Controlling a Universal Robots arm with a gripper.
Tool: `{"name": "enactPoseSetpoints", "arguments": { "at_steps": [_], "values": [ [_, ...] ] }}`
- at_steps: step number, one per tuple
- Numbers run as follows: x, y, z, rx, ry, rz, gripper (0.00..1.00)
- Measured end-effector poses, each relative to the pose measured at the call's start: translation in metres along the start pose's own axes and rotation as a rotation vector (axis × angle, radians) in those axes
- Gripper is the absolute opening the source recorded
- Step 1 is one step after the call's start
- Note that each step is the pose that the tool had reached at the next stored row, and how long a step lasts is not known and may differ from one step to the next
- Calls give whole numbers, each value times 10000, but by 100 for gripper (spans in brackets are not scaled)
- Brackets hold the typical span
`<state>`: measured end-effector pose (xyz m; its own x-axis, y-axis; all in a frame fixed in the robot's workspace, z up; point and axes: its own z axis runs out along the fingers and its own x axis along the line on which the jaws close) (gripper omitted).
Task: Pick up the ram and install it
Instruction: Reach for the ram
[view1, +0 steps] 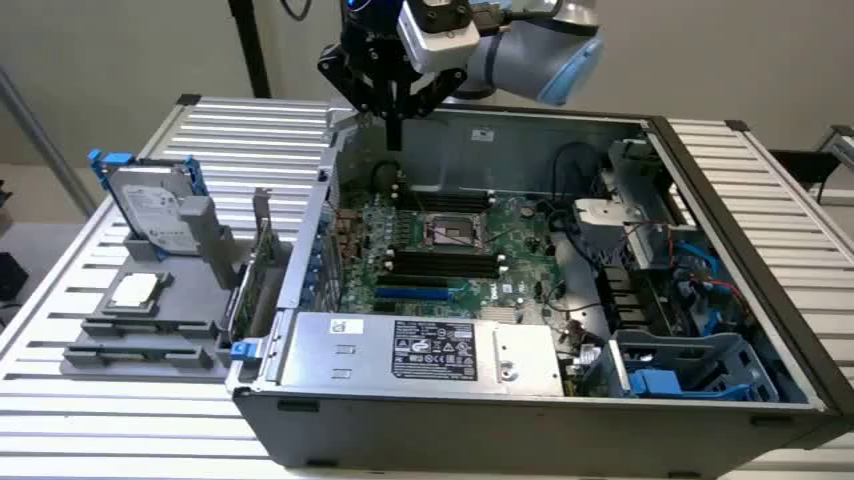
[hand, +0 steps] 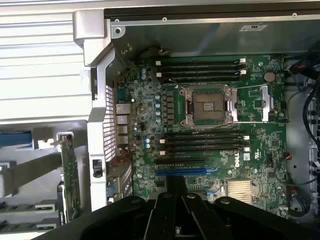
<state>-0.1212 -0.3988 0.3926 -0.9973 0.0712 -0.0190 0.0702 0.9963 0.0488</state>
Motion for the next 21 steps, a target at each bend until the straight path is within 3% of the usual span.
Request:
{"name": "enactPoseSetpoints", "arguments": {
  "at_steps": [14, 21],
  "values": [
    [3, -5, -2, 3, 2, -1, 11],
    [120, -151, -1, 9, 3, 0, 11]
  ]
}}
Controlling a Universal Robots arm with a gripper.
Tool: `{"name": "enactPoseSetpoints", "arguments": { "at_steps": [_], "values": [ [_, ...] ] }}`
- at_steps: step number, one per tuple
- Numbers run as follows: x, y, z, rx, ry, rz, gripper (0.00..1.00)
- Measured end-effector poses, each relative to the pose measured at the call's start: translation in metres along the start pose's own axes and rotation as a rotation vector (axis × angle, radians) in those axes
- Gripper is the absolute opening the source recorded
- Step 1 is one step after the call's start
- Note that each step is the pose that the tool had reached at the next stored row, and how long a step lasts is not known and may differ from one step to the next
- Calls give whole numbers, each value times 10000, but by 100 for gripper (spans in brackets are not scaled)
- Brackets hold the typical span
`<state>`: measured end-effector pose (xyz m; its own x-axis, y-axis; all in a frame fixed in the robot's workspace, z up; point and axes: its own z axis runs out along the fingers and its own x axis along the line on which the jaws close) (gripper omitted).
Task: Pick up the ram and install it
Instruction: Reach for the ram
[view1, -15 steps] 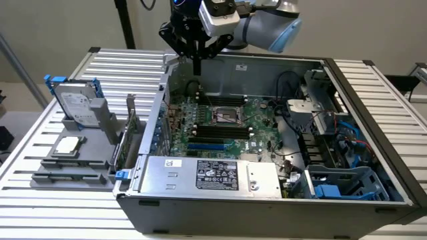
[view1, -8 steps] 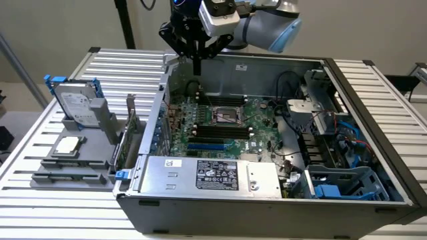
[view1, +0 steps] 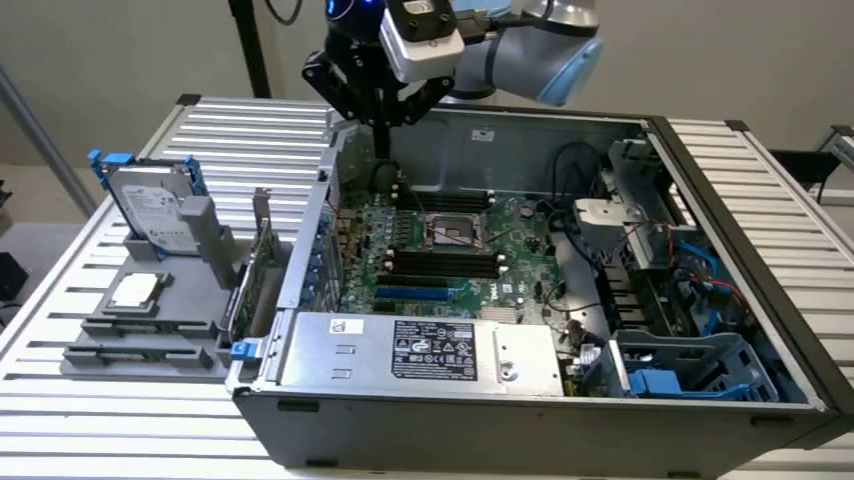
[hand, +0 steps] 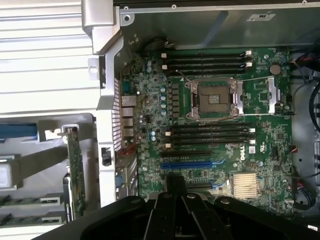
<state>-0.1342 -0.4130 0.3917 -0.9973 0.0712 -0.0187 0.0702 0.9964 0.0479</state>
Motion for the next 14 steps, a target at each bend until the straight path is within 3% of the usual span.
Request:
{"name": "enactPoseSetpoints", "arguments": {
  "at_steps": [14],
  "values": [
    [499, -231, 18, 16, 0, -1, 11]
  ]
}}
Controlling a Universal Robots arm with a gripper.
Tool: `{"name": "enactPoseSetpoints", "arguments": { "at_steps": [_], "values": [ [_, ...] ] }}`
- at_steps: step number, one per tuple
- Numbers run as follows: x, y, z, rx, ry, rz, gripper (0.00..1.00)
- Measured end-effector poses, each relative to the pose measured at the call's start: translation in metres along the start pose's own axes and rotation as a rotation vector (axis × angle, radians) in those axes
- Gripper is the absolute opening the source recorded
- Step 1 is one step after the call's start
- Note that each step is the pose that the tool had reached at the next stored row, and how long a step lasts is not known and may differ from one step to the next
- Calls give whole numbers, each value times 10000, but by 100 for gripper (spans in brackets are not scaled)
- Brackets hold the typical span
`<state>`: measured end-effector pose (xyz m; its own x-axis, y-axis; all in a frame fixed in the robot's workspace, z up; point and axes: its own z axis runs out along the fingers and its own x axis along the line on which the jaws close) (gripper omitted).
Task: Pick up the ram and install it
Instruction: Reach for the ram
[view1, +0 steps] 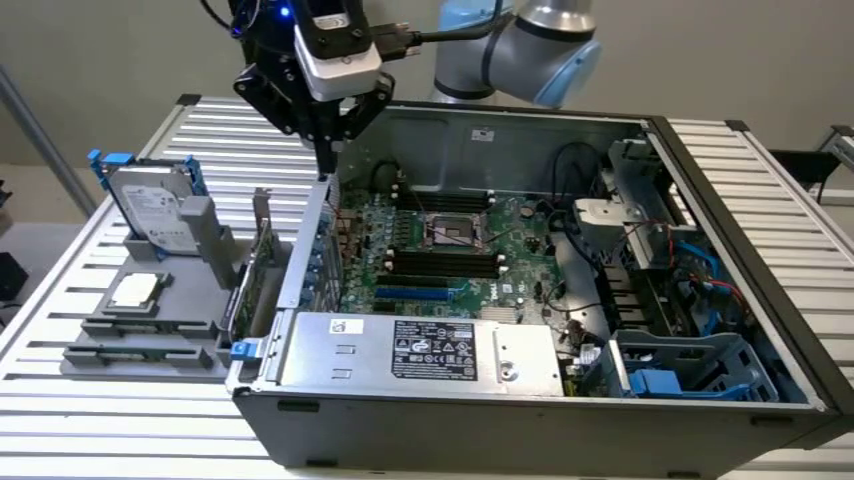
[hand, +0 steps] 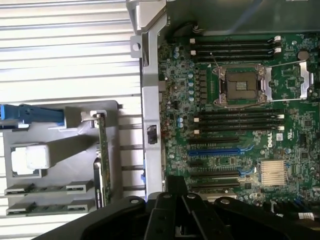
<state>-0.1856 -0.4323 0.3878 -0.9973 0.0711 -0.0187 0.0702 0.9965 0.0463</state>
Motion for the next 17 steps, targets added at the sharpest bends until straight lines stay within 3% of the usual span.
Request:
{"name": "enactPoseSetpoints", "arguments": {
  "at_steps": [17],
  "values": [
    [587, -276, 26, 21, 5, 0, 11]
  ]
}}
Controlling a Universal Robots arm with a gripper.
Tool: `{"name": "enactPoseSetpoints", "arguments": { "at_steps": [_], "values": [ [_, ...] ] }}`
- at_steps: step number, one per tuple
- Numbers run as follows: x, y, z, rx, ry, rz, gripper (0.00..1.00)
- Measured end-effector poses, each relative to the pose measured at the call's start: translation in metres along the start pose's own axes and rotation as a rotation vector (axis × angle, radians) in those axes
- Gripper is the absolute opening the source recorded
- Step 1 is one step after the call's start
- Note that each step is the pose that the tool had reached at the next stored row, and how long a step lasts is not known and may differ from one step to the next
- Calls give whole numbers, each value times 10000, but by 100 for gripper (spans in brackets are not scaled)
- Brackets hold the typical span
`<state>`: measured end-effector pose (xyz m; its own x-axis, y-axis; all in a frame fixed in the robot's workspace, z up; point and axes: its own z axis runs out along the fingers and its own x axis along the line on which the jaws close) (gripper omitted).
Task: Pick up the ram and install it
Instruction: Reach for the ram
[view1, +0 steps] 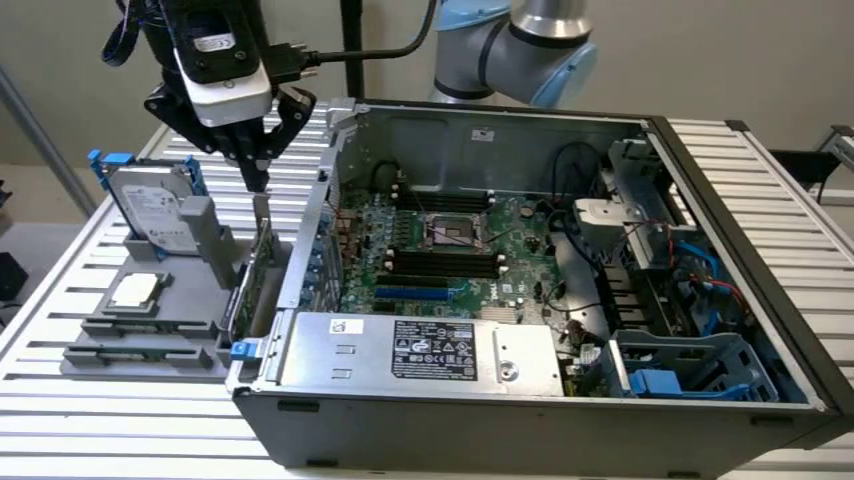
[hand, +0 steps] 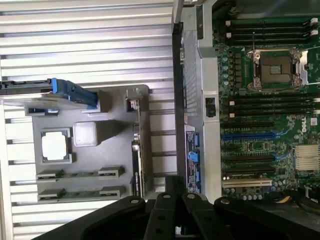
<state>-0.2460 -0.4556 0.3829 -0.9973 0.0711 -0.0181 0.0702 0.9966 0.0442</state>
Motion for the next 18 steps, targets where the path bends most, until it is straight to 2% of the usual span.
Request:
{"name": "enactPoseSetpoints", "arguments": {
  "at_steps": [18],
  "values": [
    [574, -270, 32, 43, 20, 1, 11]
  ]
}}
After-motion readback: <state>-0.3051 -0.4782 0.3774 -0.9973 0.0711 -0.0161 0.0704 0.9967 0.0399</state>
